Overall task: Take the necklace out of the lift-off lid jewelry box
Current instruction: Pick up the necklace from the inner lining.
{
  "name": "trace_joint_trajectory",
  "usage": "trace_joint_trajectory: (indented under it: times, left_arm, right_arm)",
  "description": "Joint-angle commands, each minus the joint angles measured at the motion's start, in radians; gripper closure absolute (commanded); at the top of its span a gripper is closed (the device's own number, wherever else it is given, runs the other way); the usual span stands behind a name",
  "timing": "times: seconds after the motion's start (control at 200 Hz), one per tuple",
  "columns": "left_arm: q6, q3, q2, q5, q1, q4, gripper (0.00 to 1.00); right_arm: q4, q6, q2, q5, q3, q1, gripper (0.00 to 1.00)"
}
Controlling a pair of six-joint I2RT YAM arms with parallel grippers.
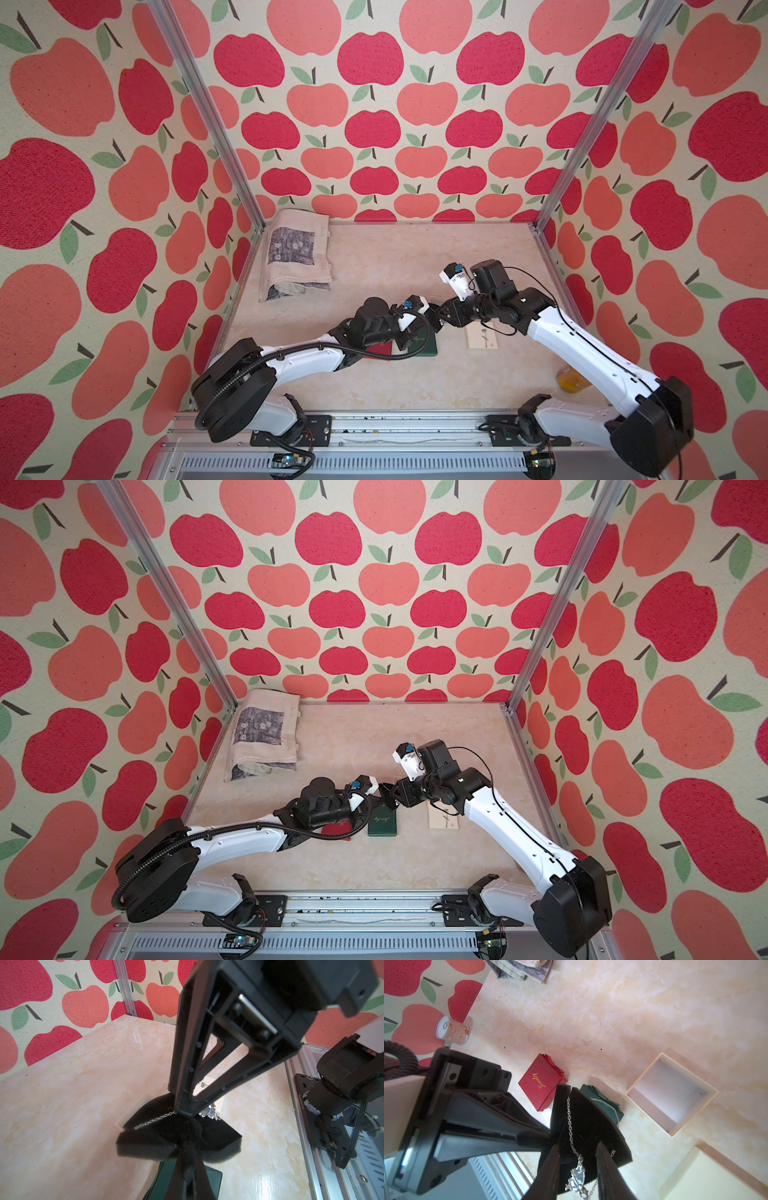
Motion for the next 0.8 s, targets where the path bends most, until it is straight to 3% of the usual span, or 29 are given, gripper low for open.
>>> trace_joint_trajectory:
  times: [0.0,0.795]
  left_arm:
    - [0.027,-0.009,-0.023,0.024,-0.006,-0.017,1.00]
    - [0.032,-0.017,-0.029,0.008,-0.006,-0.007,1.00]
  right_arm:
    - [-0.043,-0.032,-0.027,-0.035,-0.017,-0.006,0.69]
    - [-0.082,-0.015,-0.004,0.022,-0.024,0.055,0.75]
